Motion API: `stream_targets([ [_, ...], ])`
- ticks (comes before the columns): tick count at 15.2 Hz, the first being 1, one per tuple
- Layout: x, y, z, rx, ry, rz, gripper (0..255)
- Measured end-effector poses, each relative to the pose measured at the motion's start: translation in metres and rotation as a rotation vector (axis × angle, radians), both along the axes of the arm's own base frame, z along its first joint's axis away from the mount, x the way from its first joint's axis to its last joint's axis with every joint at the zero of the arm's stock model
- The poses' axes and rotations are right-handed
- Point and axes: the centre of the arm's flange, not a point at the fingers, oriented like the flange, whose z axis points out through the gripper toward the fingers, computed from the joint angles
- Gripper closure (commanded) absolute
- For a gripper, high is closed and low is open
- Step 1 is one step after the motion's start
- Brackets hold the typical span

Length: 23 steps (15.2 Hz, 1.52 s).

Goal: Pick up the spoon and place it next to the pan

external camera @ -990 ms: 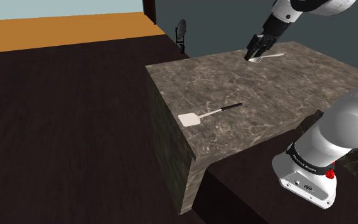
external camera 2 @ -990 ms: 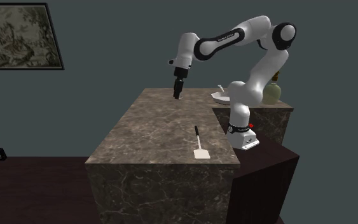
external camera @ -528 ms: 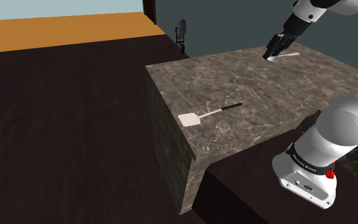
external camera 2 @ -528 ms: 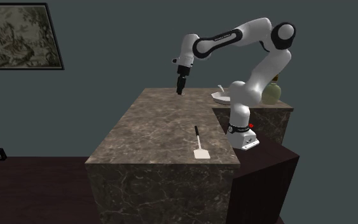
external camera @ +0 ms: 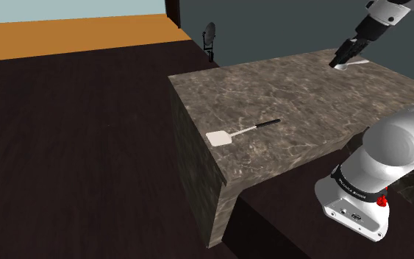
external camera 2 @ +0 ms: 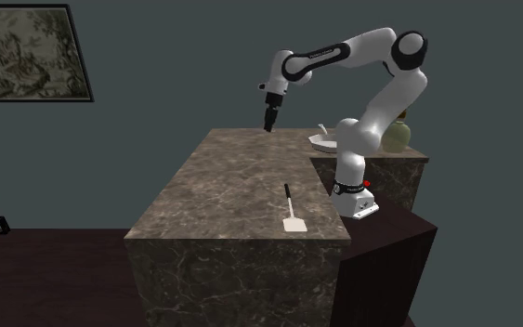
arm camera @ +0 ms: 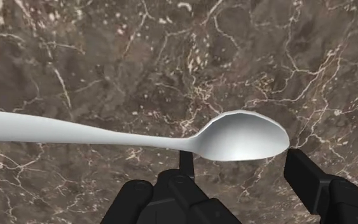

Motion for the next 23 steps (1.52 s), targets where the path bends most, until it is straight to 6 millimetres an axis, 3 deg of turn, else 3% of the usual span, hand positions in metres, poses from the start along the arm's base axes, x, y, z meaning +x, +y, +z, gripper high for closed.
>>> stream_targets([
  [22, -0.173, -0.237, -0.006, 0.008, 0.000, -0.001, 255],
  [23, -0.186, -0.250, 0.001, 0.004, -0.003, 0.001, 255],
])
